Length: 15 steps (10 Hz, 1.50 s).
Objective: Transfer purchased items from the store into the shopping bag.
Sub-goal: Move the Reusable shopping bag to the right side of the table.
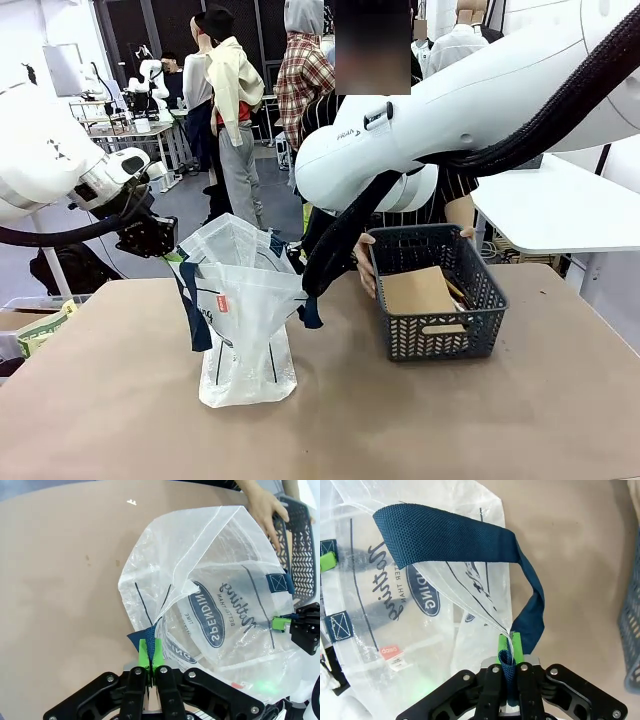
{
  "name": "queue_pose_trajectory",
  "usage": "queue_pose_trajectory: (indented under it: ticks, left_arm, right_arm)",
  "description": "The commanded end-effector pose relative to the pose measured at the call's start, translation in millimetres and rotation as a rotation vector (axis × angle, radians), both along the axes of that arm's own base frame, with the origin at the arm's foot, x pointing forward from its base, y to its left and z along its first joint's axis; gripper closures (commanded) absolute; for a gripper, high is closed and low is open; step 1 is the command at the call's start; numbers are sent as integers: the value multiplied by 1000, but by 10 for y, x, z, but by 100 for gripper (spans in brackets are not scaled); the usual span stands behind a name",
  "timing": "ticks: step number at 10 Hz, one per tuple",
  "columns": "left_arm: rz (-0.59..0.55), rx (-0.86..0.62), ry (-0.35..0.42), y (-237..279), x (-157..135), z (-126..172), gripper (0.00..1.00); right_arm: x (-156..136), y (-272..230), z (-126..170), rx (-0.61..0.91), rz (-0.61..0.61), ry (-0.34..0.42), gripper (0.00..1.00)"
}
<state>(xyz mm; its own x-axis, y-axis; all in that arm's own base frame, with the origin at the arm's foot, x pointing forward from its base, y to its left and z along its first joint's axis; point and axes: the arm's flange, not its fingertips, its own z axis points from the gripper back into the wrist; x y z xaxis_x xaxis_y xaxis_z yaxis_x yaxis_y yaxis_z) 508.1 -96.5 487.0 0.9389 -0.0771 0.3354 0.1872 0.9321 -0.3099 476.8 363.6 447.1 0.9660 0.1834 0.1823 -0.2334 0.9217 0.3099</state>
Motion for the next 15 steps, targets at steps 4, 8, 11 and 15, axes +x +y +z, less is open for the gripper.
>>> queue_pose_trajectory:
  ticks: [4, 8, 11, 15]
  left_arm:
    - [4, 3, -7, 13, -18, 21, 100]
    - [4, 3, -7, 13, -18, 21, 100]
    - [4, 3, -7, 13, -18, 21, 100]
    - [4, 3, -7, 13, -18, 21, 100]
  right_arm:
    - [-1, -39, -8, 19, 19, 10, 100]
    - [-1, -39, -8, 19, 19, 10, 100]
    - [-1, -39, -8, 19, 19, 10, 100]
    - [-1, -39, -8, 19, 19, 10, 100]
